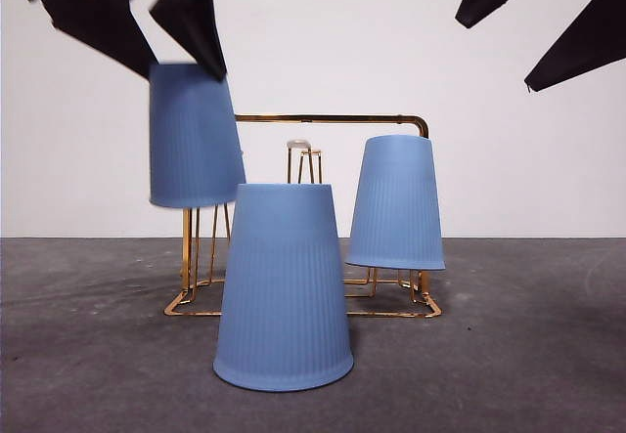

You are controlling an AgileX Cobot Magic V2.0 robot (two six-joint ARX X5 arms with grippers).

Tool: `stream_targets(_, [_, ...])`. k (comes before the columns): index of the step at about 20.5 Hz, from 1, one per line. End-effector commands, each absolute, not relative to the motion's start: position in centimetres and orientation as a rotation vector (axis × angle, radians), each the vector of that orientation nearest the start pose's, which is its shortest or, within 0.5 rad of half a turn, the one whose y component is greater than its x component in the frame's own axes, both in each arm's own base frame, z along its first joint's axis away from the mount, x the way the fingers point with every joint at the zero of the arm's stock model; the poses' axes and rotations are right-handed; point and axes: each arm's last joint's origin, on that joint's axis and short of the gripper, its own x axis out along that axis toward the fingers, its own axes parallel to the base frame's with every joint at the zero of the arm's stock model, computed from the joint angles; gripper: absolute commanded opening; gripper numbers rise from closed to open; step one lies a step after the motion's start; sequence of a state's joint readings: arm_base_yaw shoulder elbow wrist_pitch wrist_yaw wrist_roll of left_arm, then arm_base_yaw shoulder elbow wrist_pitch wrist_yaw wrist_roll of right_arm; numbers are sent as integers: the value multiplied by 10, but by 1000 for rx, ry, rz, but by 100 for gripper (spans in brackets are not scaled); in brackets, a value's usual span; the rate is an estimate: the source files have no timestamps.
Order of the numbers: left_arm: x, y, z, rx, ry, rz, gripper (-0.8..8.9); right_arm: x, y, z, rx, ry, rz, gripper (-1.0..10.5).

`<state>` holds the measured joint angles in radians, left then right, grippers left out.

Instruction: Pick the top cup and place it on cupholder, pick up the mid cup and place it on cupholder, last pick the bottom cup and place it on cupholder.

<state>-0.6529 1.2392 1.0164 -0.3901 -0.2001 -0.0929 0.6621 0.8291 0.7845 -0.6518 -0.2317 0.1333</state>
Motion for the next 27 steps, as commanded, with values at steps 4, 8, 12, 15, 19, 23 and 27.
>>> stream_targets(4, [234, -166, 283, 179, 653, -405, 154, 124, 107, 286, -47, 748, 818, 450])
stream_targets(8, [242, -168, 271, 178, 711, -434, 156, 125, 107, 286, -47, 746, 818, 450])
stream_targets(12, [240, -167, 266, 196, 756, -428, 357, 125, 108, 287, -43, 734, 820, 450])
stream_targets(15, [238, -166, 265, 207, 781, -425, 383, 125, 108, 287, -43, 734, 820, 450])
stream_targets(19, [231, -161, 279, 170, 738, -424, 383, 125, 108, 287, -43, 734, 820, 451])
stream_targets(23, [211, -147, 306, 131, 659, -433, 383, 126, 108, 288, -38, 726, 829, 451])
stream_targets(27, [177, -125, 332, 97, 618, -483, 382, 128, 112, 292, -2, 681, 861, 489])
